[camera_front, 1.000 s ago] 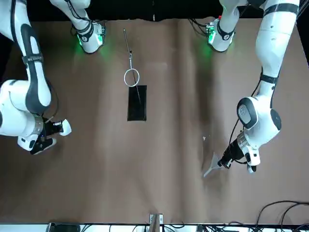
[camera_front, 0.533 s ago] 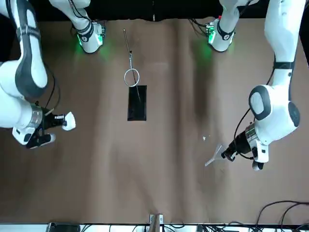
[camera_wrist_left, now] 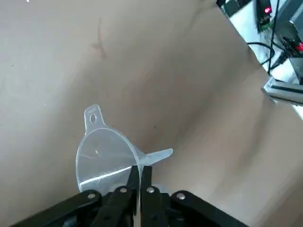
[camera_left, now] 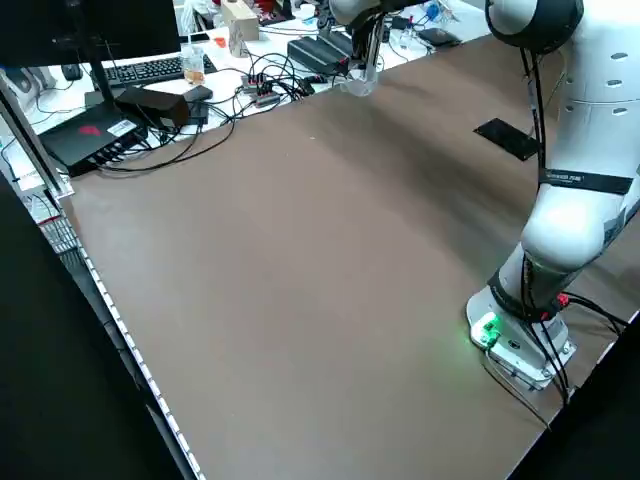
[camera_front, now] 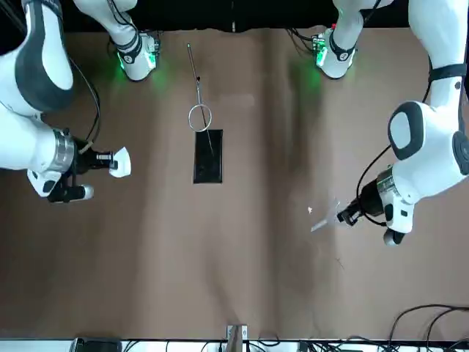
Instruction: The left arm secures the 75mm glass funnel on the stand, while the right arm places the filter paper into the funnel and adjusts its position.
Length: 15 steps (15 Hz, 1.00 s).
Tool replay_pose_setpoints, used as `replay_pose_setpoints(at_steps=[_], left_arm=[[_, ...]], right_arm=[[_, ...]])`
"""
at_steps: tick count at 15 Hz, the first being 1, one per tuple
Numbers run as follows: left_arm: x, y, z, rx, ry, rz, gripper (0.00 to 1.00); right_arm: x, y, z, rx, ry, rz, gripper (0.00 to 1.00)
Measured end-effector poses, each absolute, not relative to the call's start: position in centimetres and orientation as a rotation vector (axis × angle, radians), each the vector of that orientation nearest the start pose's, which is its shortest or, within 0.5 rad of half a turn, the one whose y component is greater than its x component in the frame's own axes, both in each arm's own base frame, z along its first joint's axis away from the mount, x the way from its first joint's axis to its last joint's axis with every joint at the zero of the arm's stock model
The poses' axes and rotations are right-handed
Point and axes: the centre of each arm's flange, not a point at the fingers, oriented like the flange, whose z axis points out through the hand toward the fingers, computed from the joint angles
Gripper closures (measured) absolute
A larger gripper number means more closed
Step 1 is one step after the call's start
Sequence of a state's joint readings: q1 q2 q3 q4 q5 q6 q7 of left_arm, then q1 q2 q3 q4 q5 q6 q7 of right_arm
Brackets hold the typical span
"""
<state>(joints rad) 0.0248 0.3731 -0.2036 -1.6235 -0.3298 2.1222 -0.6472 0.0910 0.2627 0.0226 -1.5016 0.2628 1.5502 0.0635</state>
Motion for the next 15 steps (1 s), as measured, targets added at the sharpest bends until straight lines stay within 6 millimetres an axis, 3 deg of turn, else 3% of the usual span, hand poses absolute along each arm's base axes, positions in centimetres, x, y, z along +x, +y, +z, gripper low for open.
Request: replay_pose_setpoints(at_steps=[2,3,6,9,15], left_arm=[[66.1,-13.5,43.7,-3.372,-1.068,0.048,0.96],[65.3,-15.3,44.5,-3.390,-1.003,0.074,0.96],[64.1,-18.3,44.9,-3.395,-0.854,0.091,0.96],[63.0,-21.7,45.2,-3.406,-0.715,0.082,0.96],[61.1,-25.5,45.0,-3.370,-0.515,0.078,0.97]], right_arm=[[60.7,10.3,51.9,-2.847,-0.019,0.354,0.99],[60.1,11.0,53.1,-2.783,-0.008,0.366,0.99],[59.6,11.9,54.4,-2.707,-0.005,0.363,0.99],[59.4,12.5,54.9,-2.657,-0.005,0.362,0.99],[59.3,12.5,54.8,-2.650,-0.005,0.372,0.99]])
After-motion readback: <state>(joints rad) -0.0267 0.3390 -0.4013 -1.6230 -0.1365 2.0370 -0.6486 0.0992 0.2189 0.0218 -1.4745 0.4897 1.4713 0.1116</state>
